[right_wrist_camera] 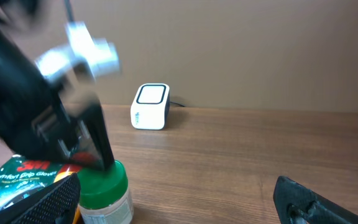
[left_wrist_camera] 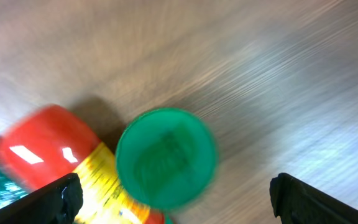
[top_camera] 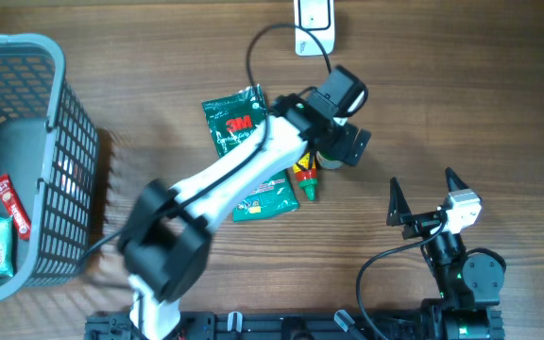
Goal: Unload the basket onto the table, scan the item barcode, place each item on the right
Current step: 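Carry green-lid jar out and set it right of sriracha bottle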
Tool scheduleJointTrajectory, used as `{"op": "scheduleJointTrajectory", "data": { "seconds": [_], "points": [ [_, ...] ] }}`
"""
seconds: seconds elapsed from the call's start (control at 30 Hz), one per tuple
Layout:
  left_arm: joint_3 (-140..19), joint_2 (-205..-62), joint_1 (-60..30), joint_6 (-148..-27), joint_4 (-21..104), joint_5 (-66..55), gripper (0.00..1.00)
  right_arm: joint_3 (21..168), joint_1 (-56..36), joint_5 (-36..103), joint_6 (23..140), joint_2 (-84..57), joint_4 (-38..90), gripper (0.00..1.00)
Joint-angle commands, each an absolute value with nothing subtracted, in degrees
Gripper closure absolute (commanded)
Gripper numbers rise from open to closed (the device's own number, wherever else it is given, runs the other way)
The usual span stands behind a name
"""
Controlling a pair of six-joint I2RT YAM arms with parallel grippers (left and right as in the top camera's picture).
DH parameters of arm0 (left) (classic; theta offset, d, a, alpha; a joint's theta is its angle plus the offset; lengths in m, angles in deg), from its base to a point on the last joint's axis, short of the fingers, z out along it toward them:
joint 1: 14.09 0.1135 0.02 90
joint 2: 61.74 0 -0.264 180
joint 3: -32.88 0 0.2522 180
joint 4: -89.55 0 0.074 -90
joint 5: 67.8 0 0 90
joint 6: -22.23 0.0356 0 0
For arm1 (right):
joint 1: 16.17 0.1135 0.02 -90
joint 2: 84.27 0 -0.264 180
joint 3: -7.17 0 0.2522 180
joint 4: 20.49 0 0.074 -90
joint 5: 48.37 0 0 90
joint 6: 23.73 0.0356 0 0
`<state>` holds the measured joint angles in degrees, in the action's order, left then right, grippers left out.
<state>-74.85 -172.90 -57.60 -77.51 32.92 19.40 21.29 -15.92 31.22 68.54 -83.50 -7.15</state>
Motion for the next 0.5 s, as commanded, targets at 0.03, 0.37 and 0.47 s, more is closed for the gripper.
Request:
{"op": "scheduleJointTrajectory", "data": {
  "seconds": [0.03,0.37,0.47],
  "points": [
    [-75.38,-157.84,-57.58,-77.14,31.78,26.96,0.00,21.22,-15.63,31.76,67.86,-84.00,-7.44,0.00],
    [-75.38,-137.77,-45.03,-85.22,21.97,49.32,0.00,21.22,-15.63,31.76,67.88,-84.00,-7.42,0.00],
    [-75.38,-131.76,-31.46,-97.42,18.45,49.30,0.00,21.22,-15.63,31.76,67.86,-84.00,-7.44,0.00]
  ]
}}
